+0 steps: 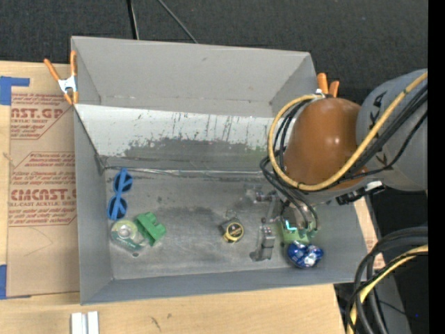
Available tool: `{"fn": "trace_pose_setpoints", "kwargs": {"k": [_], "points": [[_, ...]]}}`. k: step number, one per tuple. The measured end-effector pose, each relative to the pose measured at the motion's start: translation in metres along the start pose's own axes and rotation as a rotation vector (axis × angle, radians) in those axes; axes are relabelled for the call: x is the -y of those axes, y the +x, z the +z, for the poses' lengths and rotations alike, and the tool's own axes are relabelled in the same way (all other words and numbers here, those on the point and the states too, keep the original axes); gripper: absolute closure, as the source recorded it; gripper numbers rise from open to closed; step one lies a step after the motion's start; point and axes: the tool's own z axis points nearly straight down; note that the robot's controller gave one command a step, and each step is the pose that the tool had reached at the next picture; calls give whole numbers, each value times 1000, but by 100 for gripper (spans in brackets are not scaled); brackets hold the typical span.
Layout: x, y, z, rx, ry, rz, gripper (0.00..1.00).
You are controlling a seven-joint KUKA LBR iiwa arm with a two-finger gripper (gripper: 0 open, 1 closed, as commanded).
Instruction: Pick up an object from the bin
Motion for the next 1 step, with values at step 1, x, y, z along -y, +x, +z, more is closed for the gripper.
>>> {"fn": "trace_pose_setpoints", "kwargs": {"k": [1], "points": [[70, -17, 80, 1, 2, -29, 0]]}}
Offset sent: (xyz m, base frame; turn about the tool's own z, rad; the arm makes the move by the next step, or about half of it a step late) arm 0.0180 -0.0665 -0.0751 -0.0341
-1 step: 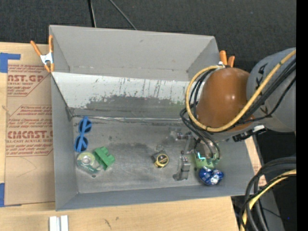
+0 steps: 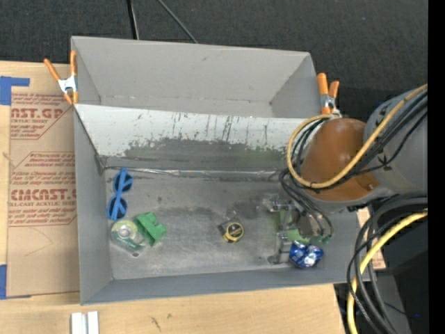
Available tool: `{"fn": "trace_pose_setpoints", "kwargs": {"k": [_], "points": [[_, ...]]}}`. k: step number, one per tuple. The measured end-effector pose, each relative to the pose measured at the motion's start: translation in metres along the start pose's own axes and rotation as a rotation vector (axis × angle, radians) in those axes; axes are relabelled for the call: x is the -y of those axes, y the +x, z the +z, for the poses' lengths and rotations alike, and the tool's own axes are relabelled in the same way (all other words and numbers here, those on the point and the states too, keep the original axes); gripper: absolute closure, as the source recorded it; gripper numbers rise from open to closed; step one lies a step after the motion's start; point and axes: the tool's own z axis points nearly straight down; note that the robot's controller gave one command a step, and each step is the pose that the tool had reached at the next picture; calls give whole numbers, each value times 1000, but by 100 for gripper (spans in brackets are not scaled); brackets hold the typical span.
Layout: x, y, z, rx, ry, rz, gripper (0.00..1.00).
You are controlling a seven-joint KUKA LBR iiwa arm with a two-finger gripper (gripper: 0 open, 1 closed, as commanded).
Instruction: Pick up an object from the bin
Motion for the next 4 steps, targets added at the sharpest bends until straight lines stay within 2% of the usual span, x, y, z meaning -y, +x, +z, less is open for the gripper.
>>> {"fn": "trace_pose_setpoints", "kwargs": {"k": [1, 2, 3, 4], "points": [[61, 5, 9, 6, -14, -24, 0], [80, 9, 16, 6, -21, -352, 0], [90, -35, -4, 9, -4, -481, 0], [88, -77, 6, 9, -7, -452, 0]]}}
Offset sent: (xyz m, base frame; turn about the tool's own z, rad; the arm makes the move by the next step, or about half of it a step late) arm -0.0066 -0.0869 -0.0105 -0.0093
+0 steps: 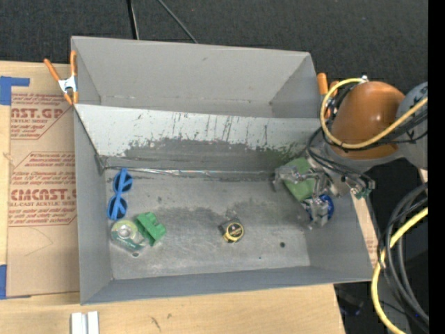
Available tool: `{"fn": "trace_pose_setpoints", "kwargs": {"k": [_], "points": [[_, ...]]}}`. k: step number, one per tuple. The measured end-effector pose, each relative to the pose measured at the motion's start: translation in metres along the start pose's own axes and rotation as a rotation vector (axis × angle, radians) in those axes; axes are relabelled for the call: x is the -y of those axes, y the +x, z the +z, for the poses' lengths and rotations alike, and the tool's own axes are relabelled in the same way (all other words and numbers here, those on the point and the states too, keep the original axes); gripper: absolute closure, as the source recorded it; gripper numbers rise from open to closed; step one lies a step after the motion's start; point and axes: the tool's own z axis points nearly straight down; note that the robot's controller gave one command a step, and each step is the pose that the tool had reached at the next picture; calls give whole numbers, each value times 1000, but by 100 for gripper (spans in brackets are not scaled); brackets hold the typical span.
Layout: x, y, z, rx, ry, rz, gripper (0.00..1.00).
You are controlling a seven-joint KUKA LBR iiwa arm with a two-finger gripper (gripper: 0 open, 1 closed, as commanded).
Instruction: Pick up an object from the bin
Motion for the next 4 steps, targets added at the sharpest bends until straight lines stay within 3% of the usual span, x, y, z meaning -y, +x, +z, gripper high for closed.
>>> {"fn": "trace_pose_setpoints", "kwargs": {"k": [1, 2, 3, 4], "points": [[-74, 15, 21, -5, -1, -142, 0], [0, 7, 8, 1, -4, -228, 0], [1, 8, 9, -1, 3, -236, 100], [-2, 5, 8, 6, -1, -235, 0]]}}
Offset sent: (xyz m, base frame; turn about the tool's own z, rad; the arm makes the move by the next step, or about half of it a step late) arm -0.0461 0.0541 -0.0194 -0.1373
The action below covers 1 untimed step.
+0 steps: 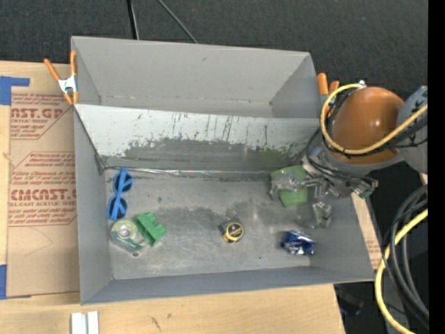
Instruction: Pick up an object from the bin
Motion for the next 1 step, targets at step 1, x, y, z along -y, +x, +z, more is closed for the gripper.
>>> {"fn": "trace_pose_setpoints", "kwargs": {"k": [1], "points": [[-54, 43, 9, -8, -1, -132, 0]]}}
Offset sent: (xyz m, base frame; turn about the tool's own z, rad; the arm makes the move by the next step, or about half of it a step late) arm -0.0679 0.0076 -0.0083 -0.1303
